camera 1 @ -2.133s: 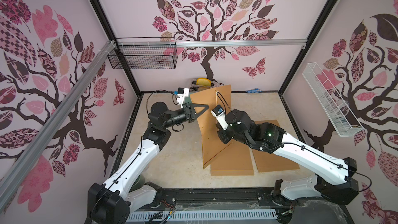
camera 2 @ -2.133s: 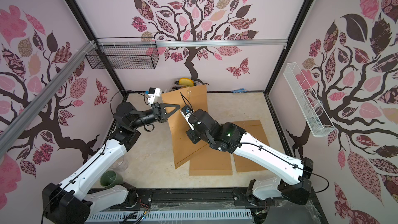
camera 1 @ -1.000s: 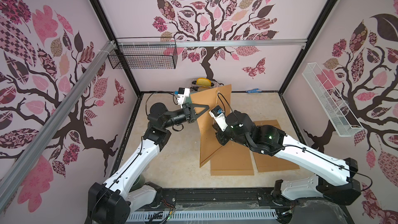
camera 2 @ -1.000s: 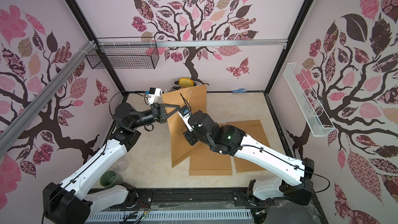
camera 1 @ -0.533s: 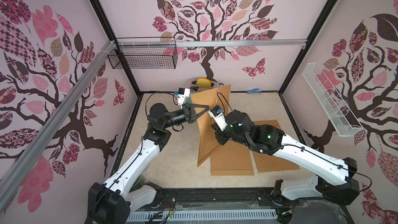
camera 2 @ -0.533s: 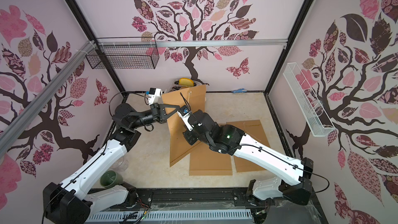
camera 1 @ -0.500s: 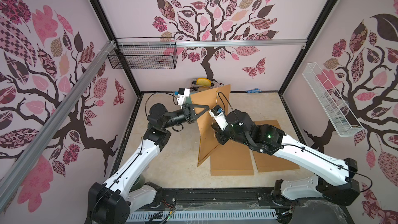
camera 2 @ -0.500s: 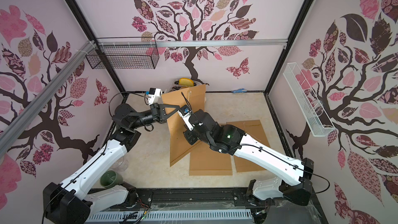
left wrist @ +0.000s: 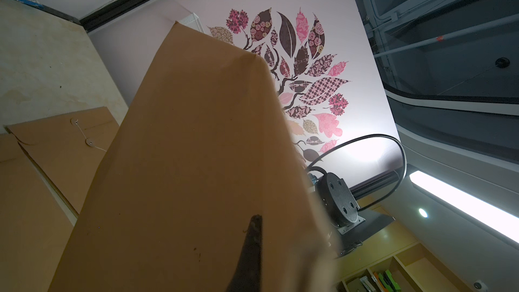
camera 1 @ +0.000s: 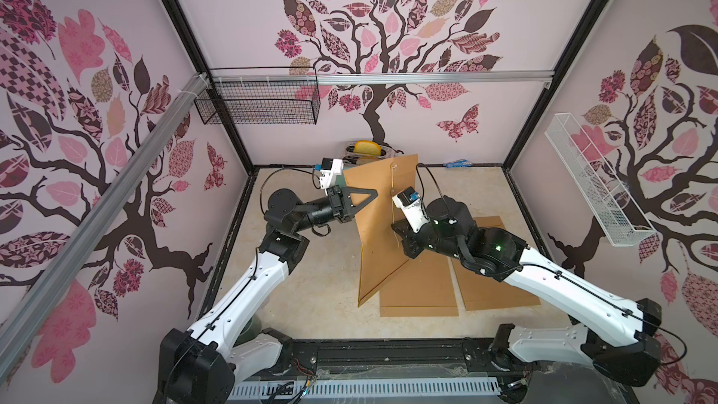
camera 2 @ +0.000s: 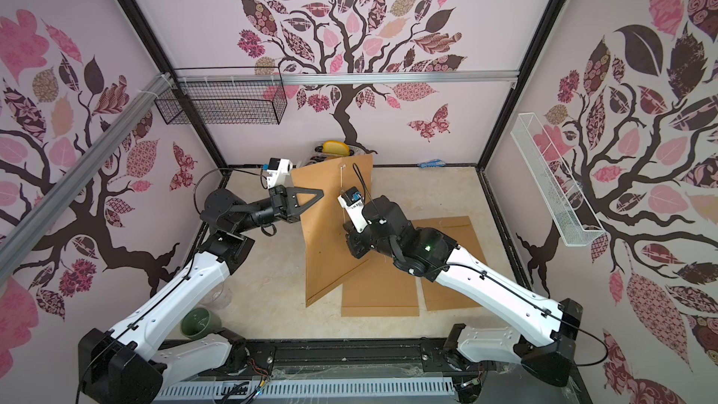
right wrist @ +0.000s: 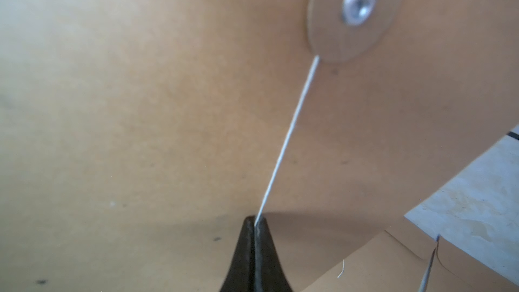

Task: Close the mouth of the file bag
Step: Close the file bag.

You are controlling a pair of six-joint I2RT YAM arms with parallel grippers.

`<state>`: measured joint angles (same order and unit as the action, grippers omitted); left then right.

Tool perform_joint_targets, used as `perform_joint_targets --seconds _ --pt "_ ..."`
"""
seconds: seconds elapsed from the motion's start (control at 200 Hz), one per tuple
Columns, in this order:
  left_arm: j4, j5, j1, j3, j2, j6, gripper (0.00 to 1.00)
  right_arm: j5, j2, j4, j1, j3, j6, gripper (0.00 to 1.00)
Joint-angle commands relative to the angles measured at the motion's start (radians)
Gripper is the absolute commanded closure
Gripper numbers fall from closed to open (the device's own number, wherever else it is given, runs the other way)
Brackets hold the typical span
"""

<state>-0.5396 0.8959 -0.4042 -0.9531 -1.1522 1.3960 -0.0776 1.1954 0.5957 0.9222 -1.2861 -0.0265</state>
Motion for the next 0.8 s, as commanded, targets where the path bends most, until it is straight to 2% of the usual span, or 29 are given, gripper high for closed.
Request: perform_joint_targets --seconds 0.0,0.17,0.33,0.57,0.795 --pt "-0.127 -0.024 0.001 -0.009 0.016 0.031 1.0 0.102 -0.034 0.002 -0.058 0.047 -0.032 1.0" --pt "-0.109 -0.015 0.001 -0.007 0.031 0.026 1.0 0.123 -0.075 -0.029 -0.094 0.083 -0.032 1.0" --pt "-0.079 -0.014 0.001 0.012 0.069 0.011 1.0 0.241 -0.07 -0.061 -0.227 0.08 -0.05 1.0" --pt "-0.039 -0.003 0.001 0.05 0.087 -0.008 1.0 0.244 -0.018 -0.03 -0.28 -0.021 -0.012 1.0" --pt "-0.012 0.015 0.001 0.061 0.11 -0.031 1.0 0.312 0.072 0.073 -0.335 -0.178 0.023 1.0"
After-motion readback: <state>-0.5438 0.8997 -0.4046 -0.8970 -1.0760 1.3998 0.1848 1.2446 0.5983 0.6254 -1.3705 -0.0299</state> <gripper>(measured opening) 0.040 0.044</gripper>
